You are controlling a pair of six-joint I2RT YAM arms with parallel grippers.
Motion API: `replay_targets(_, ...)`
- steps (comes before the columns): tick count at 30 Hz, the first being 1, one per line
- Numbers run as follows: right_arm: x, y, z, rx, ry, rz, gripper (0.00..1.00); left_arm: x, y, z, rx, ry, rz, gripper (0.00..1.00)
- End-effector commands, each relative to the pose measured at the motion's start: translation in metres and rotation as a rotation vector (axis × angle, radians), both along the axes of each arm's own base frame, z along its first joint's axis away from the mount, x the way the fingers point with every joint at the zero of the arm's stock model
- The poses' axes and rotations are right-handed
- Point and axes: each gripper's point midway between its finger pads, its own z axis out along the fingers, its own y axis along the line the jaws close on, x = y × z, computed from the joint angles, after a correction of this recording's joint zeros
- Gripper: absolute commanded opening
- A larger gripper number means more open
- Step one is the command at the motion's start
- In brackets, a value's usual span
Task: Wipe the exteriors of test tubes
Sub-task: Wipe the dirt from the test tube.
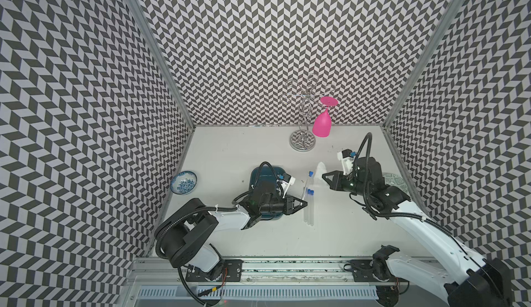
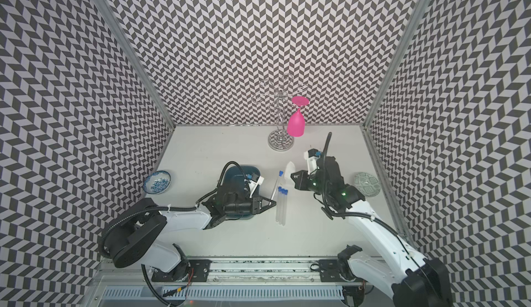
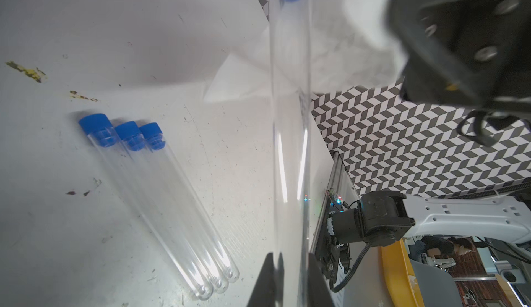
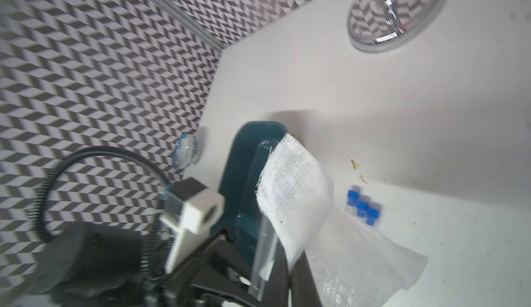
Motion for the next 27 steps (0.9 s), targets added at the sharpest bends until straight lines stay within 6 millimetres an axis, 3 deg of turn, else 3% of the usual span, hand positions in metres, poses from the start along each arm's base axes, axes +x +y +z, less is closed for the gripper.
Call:
replay_targets(1,-0.004,0.016,0.013,0.080,-0.005,0.077,0.00,0.005,-0.009,0.014,-0.036,-0.033,-0.020,0.08)
replay_targets(7,-0.003,0.044,0.011,0.135,0.006,0.129,0.00,0.004,-0.013,0.017,-0.043,-0.035,-0.034,0.08)
replay_targets(14,-0.004,0.066,-0.011,0.119,0.061,0.162,0.04,0.004,-0.014,0.017,-0.046,-0.035,-0.036,0.08)
replay_targets(20,-0.003,0.068,-0.024,0.097,0.093,0.161,0.33,0.004,-0.014,0.018,-0.055,-0.032,-0.036,0.08)
replay_targets(27,-0.002,0.067,-0.005,0.110,0.058,0.160,0.39,0.003,-0.015,0.017,-0.066,-0.023,-0.037,0.08)
